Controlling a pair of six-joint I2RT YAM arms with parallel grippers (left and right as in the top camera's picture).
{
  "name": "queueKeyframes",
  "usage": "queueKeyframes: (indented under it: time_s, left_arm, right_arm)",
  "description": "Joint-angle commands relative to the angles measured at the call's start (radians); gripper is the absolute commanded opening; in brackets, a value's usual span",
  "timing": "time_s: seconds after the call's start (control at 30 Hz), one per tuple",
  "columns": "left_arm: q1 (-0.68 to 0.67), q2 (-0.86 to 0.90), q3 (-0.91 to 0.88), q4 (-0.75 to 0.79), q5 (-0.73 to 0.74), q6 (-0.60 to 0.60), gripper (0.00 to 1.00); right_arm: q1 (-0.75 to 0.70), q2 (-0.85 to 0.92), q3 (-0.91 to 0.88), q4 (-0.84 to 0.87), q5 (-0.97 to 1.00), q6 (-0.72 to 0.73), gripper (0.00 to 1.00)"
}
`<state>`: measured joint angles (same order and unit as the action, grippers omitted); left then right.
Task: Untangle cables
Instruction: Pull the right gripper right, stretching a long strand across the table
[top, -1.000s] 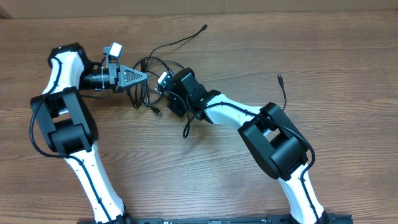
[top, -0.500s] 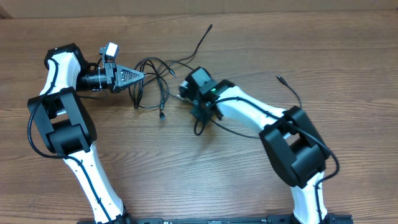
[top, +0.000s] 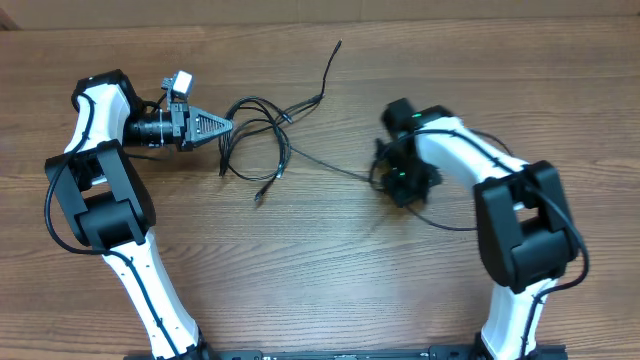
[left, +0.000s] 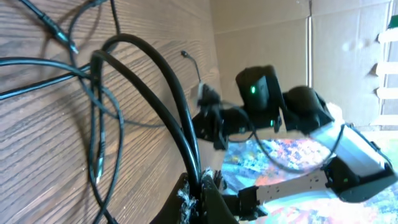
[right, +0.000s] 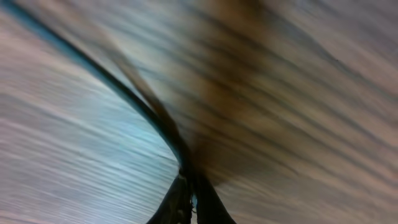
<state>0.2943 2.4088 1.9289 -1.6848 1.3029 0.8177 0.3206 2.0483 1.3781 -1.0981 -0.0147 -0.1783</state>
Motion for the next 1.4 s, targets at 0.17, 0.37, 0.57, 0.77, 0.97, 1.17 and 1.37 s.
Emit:
queueKeyframes:
  time_s: [0.17,0.37,0.57,0.77,0.97,1.17,1.37]
  left_arm:
    - [-0.042,-0.005,0.014,0.059,-0.085,0.005,0.04]
    - [-0.103,-0.005,0.008,0.117,-0.166,0.005,0.04]
    - [-0.17,-0.005,0.004,0.168,-0.248,0.004,0.04]
    - [-0.215,-0.005,0.004,0.232,-0.261,-0.087,0.08]
    - [-0.223,-0.005,0.004,0.326,-0.378,-0.299,0.09]
    - [-0.223,-0.005,0.004,0.358,-0.421,-0.407,0.11]
    - [-0.225,-0.005,0.004,0.358,-0.42,-0.407,0.13]
  right_arm:
    - [-0.31,0.012,-0.082,-0.011,0.055,0.267,0.04]
    - [-0.512,0.012,-0.083,0.008,0.058,0.45,0.04]
    - [-0.638,0.012,-0.083,0.05,0.057,0.528,0.04]
    - [-0.66,0.012,-0.083,0.049,0.035,0.541,0.04]
    - [-0.656,0.011,-0.035,-0.028,-0.108,0.457,0.21]
    - [-0.652,0.011,0.136,-0.202,-0.217,0.458,0.43]
    - [-0.595,0.011,0.239,-0.245,-0.408,0.39,0.45]
